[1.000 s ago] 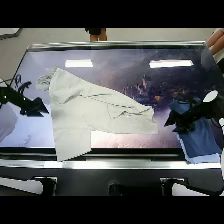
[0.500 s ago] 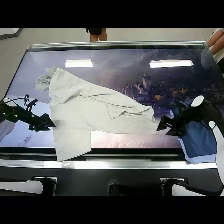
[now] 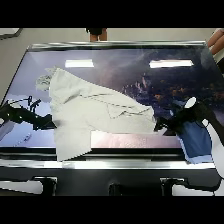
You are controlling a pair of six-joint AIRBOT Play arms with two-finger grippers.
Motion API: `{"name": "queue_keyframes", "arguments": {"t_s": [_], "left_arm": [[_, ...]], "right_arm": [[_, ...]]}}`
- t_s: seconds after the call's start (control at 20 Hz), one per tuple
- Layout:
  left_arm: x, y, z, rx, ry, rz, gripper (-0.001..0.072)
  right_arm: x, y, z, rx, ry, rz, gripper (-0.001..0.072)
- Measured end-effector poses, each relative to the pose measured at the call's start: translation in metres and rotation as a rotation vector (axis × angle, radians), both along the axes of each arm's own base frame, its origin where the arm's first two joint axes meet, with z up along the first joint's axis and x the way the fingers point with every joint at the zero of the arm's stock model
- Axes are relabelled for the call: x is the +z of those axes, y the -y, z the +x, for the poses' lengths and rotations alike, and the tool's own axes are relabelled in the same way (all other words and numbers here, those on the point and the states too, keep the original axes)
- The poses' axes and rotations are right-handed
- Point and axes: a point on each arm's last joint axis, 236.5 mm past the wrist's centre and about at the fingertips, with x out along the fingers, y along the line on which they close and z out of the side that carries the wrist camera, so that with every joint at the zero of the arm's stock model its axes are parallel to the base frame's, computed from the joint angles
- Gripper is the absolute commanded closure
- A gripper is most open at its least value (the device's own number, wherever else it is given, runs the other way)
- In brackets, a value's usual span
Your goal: Fold the shirts.
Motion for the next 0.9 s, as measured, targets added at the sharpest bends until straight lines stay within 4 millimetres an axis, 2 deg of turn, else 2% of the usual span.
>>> {"name": "queue_keyframes", "arguments": {"t_s": [0.05,0.1,0.15,0.25,0.4,0.45,0.5,0.6,0.65,0.7,0.75,0.8,0.85,0.9], "left_arm": [[0.0,0.001,0.0,-0.002,0.0,-0.002,0.0671],[0.0,0.002,0.0,-0.005,0.0,-0.001,0.0672],[0.0,0.002,0.001,-0.007,0.003,0.002,0.0672],[0.002,0.002,0.002,-0.013,0.012,0.012,0.0672],[0.016,-0.002,0.008,-0.019,0.049,0.03,0.0676],[0.028,-0.003,0.015,-0.028,0.078,0.035,0.0677],[0.046,-0.006,0.026,-0.034,0.127,0.048,0.0677],[0.106,-0.015,0.062,-0.038,0.297,0.105,0.0676],[0.148,-0.019,0.081,-0.04,0.411,0.144,0.0676],[0.206,-0.018,0.1,-0.035,0.559,0.18,0.0675],[0.266,-0.016,0.111,-0.036,0.706,0.222,0.0675],[0.337,-0.011,0.115,-0.03,0.88,0.267,0.0674],[0.408,-0.004,0.109,-0.018,1.06,0.308,0.0675],[0.477,0.004,0.091,0.005,1.237,0.343,0.0675]], "right_arm": [[-0.003,-0.001,0.001,-0.006,-0.003,0.004,0.0162],[-0.005,-0.003,0.002,-0.018,-0.01,0.012,0.0174],[-0.007,-0.006,0.002,-0.031,-0.021,0.026,0.0231],[-0.011,-0.018,0.009,-0.054,-0.015,0.065,0.0653],[-0.012,-0.025,0.016,-0.053,0.002,0.073,0.0658],[-0.007,-0.025,0.027,-0.052,0.037,0.067,0.0658],[0.006,-0.026,0.034,-0.041,0.069,0.074,0.0658],[0.048,-0.021,0.064,0.0,0.208,0.054,0.0658],[0.084,-0.017,0.084,0.022,0.324,0.034,0.0657],[0.126,-0.012,0.105,0.04,0.459,0.0,0.0657],[0.181,-0.004,0.126,0.054,0.628,-0.051,0.0657],[0.244,0.005,0.139,0.054,0.81,-0.114,0.0657],[0.309,0.014,0.145,0.04,0.989,-0.185,0.0658],[0.378,0.026,0.139,0.014,1.169,-0.267,0.0658]]}}
